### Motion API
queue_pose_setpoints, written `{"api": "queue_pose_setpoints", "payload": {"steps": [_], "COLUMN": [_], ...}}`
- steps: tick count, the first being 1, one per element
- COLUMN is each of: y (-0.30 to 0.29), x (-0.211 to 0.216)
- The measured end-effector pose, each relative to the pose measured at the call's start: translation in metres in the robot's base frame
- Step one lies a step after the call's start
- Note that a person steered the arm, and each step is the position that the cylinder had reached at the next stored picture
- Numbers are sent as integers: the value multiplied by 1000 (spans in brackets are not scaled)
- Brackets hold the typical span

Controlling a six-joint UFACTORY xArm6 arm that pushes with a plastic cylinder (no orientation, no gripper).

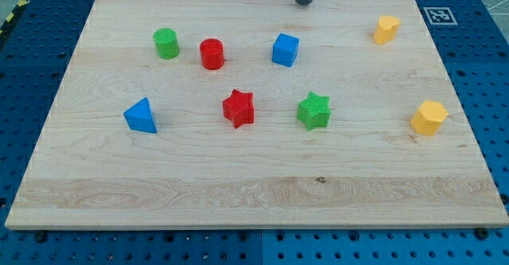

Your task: Push the green circle closer to red star

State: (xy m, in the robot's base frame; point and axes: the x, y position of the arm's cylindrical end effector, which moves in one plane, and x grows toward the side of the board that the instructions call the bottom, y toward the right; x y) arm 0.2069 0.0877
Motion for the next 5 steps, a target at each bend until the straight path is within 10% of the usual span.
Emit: {"api": "queue_pose_setpoints", "payload": {"steps": [5], "y": [-137], "x": [19]}}
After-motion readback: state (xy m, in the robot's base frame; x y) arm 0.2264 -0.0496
